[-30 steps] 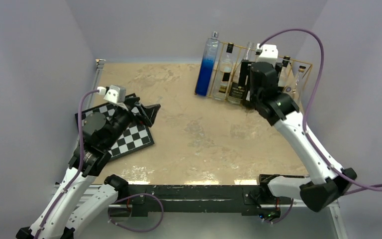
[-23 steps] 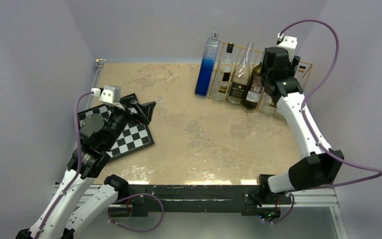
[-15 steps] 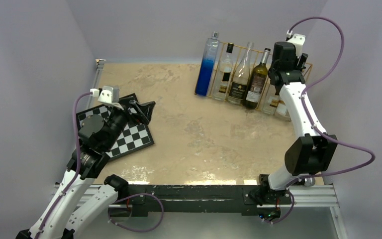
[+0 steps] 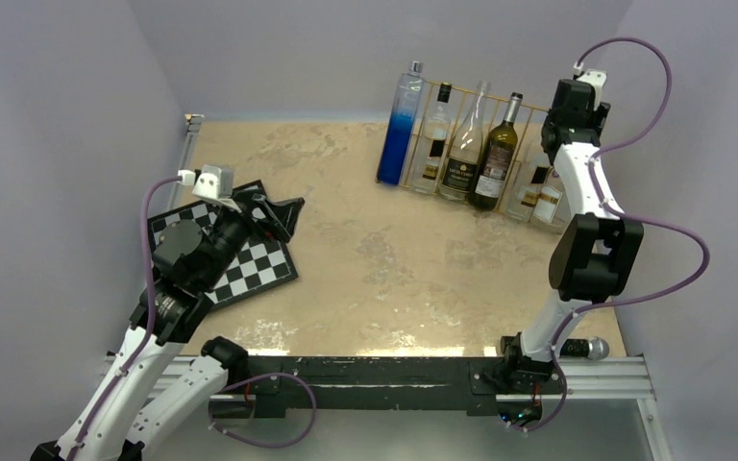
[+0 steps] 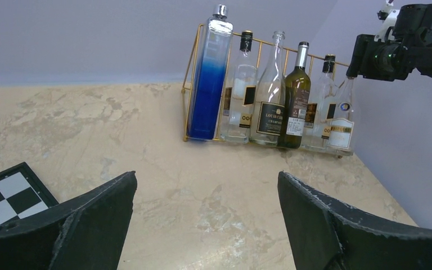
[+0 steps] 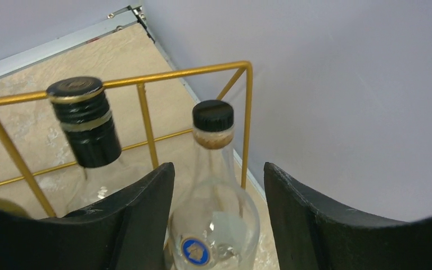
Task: Take the wine bottle off the wine rack
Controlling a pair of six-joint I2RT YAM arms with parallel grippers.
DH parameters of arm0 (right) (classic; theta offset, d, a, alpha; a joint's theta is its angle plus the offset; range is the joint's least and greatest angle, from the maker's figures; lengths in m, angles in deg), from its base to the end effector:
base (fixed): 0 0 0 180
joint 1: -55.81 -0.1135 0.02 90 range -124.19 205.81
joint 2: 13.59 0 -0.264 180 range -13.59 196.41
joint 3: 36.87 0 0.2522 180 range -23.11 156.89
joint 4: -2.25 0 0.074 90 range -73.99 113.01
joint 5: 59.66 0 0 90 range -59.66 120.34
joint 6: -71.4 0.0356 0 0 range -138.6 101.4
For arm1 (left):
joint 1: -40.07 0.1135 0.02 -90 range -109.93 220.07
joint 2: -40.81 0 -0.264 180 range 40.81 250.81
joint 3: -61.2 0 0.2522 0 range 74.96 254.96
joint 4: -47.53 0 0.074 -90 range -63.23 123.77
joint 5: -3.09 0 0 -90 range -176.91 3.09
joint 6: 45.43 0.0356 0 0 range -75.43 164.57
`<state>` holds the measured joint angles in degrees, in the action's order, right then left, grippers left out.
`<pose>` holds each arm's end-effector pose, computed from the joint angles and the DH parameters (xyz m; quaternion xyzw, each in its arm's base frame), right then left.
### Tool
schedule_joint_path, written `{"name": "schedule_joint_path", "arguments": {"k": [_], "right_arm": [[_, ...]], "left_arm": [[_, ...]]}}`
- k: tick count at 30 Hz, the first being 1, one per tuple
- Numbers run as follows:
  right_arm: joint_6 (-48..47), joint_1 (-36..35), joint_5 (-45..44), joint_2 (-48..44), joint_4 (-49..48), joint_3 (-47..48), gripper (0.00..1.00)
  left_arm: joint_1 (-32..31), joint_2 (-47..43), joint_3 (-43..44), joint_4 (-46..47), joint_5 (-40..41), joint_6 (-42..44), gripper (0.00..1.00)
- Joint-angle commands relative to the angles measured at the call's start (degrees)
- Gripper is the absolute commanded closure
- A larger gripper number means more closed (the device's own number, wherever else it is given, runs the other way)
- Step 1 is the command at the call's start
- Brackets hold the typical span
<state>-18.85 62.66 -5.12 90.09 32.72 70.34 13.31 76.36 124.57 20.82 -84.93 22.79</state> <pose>0.4205 -0.0713 0.3389 0.2057 0.8014 -0.2899 0.4811 0.1236 -0.0610 0.3868 0.0181 0.7000 -0.2824 0.6557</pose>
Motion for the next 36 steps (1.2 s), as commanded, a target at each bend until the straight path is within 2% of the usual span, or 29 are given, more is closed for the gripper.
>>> {"name": "schedule_joint_path", "arguments": {"k": [1, 15, 27, 36], "right_arm": [[-2.5, 2.4, 5.4, 0.6, -3.2, 4.6, 0.38], [-2.8, 5.2, 9.7, 5.1, -3.7, 6.0, 0.44], [-2.0, 7.3, 12.7, 8.4, -4.1, 6.6, 0.45], [-3.5, 7.7, 13.9, 10.2, -5.0, 7.7, 0.49]], "left_arm": [[-0.2, 0.4, 0.5, 2.0, -2.7, -0.8, 0.02], [-0.2, 1.1, 0.6, 2.2, -2.9, -0.3, 0.02], [-0.2, 1.7, 0.5, 2.3, -3.5, -0.1, 0.03], [-0.2, 1.6, 0.4, 2.5, -3.5, 0.1, 0.03]]}}
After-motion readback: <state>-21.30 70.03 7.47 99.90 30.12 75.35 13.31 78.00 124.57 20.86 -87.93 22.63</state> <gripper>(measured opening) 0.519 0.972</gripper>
